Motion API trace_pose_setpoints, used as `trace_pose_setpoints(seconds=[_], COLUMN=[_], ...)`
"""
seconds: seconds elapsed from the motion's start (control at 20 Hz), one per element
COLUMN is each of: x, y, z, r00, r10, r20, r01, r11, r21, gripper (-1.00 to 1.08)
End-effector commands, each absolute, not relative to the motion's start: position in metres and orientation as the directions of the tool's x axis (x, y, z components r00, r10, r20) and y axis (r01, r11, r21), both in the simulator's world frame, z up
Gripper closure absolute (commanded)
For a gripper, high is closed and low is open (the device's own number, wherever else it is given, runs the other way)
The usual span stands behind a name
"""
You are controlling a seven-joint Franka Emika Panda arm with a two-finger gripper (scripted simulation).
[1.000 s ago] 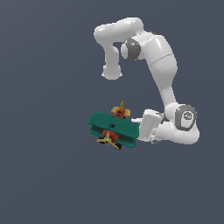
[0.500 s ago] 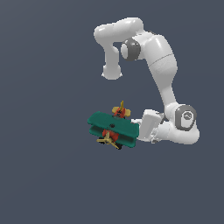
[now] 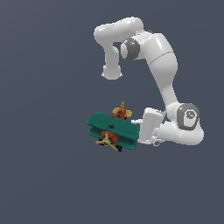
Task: Pick up the object and move it to a goal position.
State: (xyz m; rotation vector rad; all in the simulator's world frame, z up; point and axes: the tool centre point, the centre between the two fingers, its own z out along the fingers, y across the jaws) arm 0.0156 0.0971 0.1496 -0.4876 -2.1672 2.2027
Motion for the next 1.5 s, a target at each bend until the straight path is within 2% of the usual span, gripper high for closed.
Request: trace_pose_setpoints(seconds=[0.0, 0.7, 1.15, 1.45], x=[0.026, 0.059, 0.062, 0.06], y=[0.095, 0.086, 0.081, 0.079], z=[0.166, 0.248, 0.301, 0.321], r00=[-0.935, -0.775, -0.626, -0.562], r10=[0.222, 0.205, 0.198, 0.197], r20=[-0.277, -0.598, -0.754, -0.803], r01=[0.275, 0.608, 0.769, 0.82], r11=[-0.037, -0.015, 0.002, 0.009], r21=[-0.961, -0.794, -0.639, -0.572], gripper=[1.08, 1.08, 1.08, 1.08])
